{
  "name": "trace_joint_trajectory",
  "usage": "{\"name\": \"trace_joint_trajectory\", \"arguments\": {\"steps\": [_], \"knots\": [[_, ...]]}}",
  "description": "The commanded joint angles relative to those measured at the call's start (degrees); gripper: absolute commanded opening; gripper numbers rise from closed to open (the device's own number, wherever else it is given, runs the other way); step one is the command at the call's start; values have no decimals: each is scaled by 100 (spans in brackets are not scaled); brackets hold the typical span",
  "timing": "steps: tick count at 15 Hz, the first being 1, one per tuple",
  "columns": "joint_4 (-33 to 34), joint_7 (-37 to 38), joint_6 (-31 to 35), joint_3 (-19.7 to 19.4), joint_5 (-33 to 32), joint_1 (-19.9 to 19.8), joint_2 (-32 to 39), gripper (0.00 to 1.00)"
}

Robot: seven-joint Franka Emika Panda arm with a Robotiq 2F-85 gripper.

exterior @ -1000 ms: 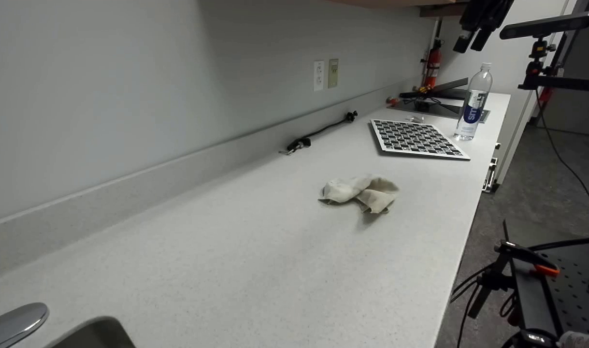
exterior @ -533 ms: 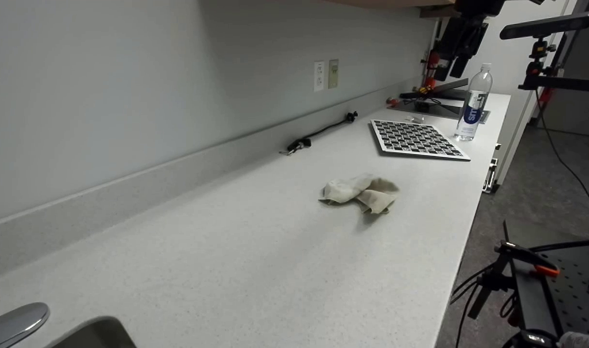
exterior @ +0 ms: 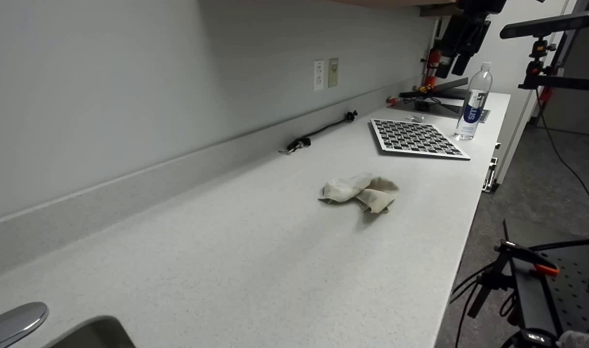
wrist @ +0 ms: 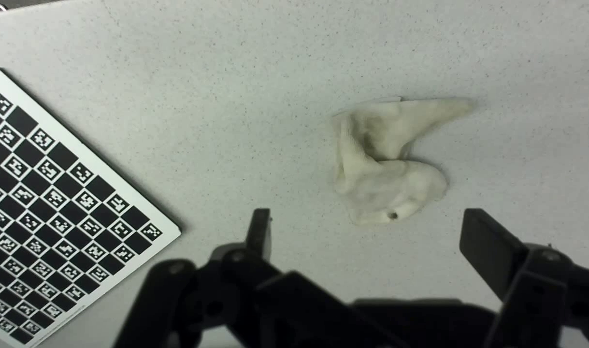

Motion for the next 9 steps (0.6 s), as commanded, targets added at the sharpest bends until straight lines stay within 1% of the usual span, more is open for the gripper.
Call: {"name": "trace_joint_trajectory", "arguments": {"steps": [1, 5, 9], "knots": [[-60, -52, 69, 43, 43, 28, 59, 100], [-342, -46, 486, 139, 167, 184, 203, 100], [-655, -16, 1213, 293, 179, 329, 577, 100]]}}
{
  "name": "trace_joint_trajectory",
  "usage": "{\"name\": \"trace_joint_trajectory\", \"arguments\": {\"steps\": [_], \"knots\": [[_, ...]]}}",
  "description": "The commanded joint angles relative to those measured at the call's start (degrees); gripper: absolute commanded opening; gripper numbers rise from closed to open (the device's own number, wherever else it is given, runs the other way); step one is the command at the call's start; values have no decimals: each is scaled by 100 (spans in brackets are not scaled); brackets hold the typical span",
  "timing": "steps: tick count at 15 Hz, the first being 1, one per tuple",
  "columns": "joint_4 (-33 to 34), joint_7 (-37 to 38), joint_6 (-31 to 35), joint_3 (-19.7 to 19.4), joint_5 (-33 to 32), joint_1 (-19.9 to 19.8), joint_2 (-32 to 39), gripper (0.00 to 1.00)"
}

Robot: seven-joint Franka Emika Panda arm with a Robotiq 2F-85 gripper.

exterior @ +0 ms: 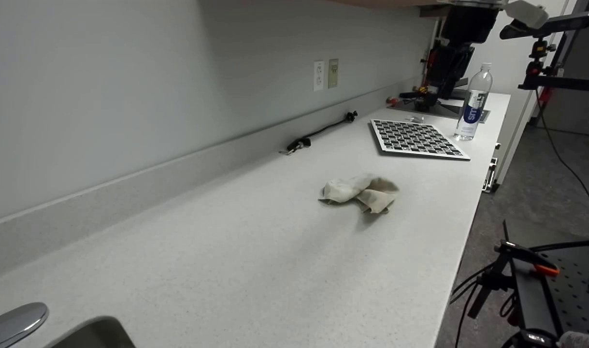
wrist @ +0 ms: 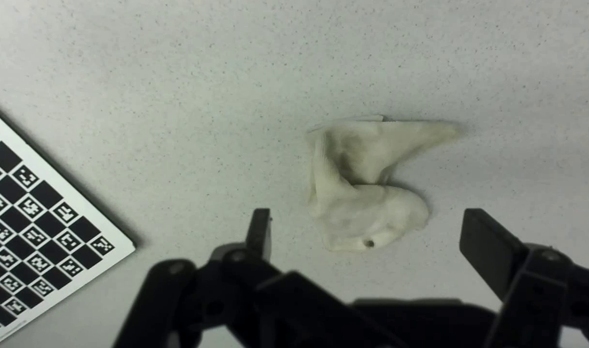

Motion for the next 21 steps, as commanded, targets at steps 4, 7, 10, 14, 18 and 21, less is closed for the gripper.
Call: {"name": "trace_joint_trajectory", "arguments": {"steps": [4, 7, 10, 14, 18, 21], "knots": [[-270, -1, 1163, 246, 81, 256, 844, 100], [-310, 3, 1126, 301, 1, 213, 835, 100], [-290, 4, 1249, 347, -1, 250, 1033, 100], [-268, 4, 1249, 347, -1, 250, 1040, 100], [-195, -55, 1466, 359, -53, 269, 1333, 100], [-56, -95, 1730, 390, -92, 300, 1717, 100]]}}
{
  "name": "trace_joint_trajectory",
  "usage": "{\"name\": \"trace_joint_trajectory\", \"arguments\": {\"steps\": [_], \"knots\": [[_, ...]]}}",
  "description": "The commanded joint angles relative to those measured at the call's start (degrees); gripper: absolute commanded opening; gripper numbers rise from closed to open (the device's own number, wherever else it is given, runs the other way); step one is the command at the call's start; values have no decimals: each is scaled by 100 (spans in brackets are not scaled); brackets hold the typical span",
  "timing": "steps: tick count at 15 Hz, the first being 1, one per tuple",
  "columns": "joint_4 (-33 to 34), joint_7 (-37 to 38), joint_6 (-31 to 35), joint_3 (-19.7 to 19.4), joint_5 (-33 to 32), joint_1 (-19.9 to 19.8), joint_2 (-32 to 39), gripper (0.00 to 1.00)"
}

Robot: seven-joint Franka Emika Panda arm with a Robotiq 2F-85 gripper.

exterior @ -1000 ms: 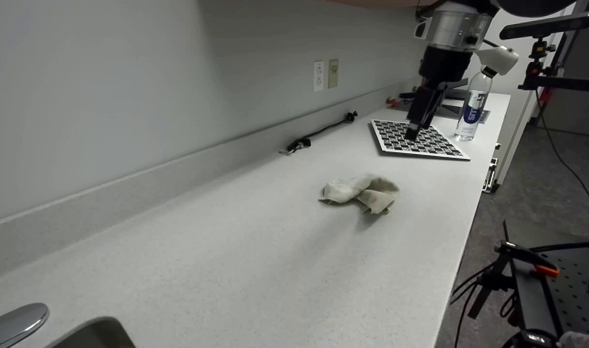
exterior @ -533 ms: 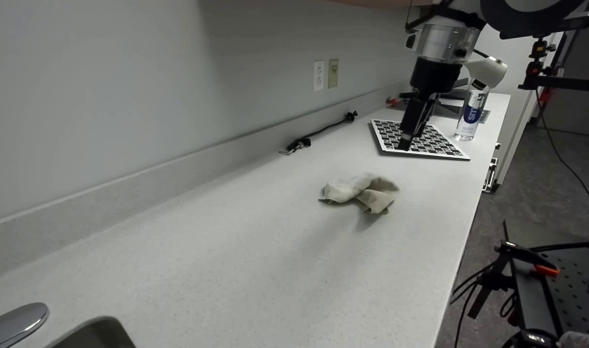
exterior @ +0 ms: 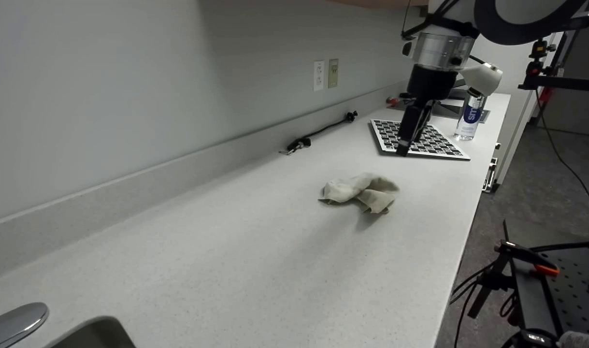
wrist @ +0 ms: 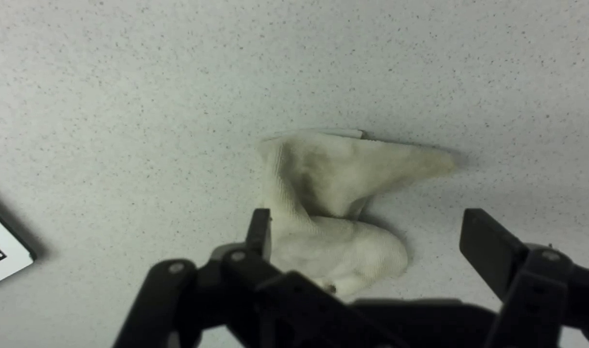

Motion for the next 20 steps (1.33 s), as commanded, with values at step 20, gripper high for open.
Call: {"name": "trace_joint_trajectory", "arguments": {"steps": [20], "knots": [[1370, 129, 1373, -263, -404, 89, 3045, 100]]}}
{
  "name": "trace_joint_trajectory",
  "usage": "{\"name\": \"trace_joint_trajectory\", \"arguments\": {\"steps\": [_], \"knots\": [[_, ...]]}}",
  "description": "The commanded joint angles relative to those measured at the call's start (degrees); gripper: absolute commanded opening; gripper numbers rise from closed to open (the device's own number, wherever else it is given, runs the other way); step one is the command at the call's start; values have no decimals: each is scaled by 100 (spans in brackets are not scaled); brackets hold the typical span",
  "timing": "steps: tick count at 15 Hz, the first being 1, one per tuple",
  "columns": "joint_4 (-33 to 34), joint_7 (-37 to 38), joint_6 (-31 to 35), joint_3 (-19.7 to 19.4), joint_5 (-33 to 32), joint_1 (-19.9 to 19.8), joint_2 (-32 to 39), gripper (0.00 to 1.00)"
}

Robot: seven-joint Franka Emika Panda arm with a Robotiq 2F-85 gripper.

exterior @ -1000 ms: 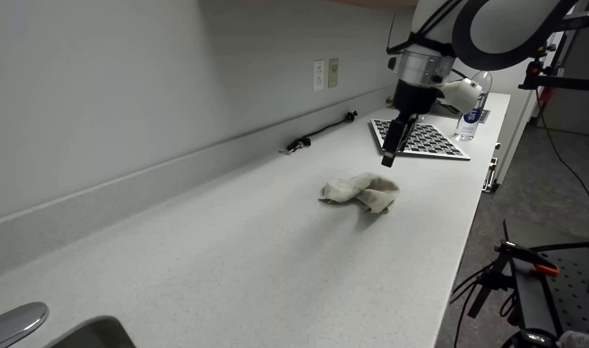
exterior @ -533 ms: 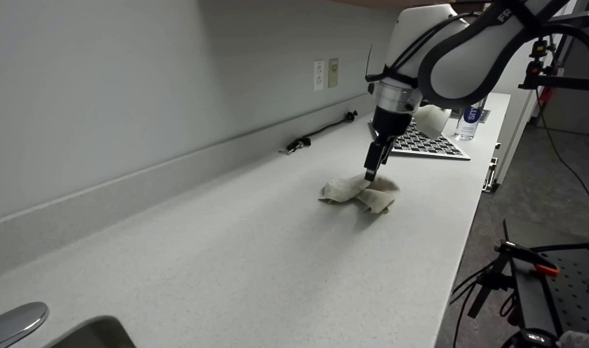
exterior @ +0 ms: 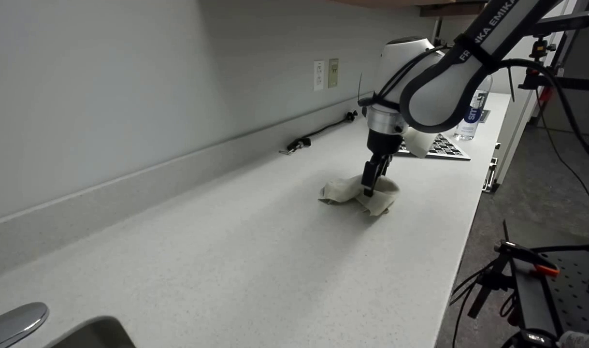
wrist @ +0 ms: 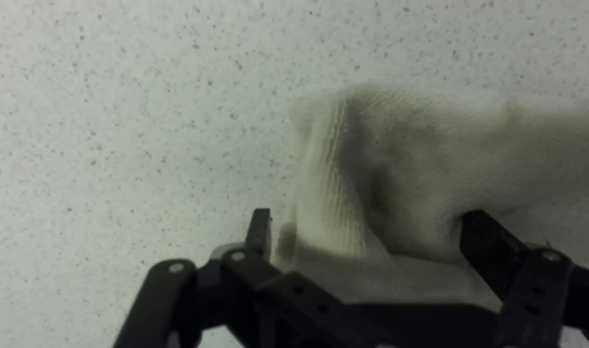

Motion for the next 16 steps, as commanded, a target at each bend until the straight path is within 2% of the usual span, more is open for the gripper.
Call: {"name": "trace_joint_trajectory", "arguments": {"steps": [1, 5, 6, 7, 11, 16], "knots": [[157, 74, 9, -30, 28, 76, 206, 100], [200, 129, -15, -48, 5, 111, 302, 100], [210, 145, -13, -52, 1, 120, 320, 91], [225, 185, 1, -70, -29, 145, 341, 72], [264, 294, -29, -87, -35, 190, 321, 42], [124, 61, -266, 89, 310, 41, -59, 5]]}}
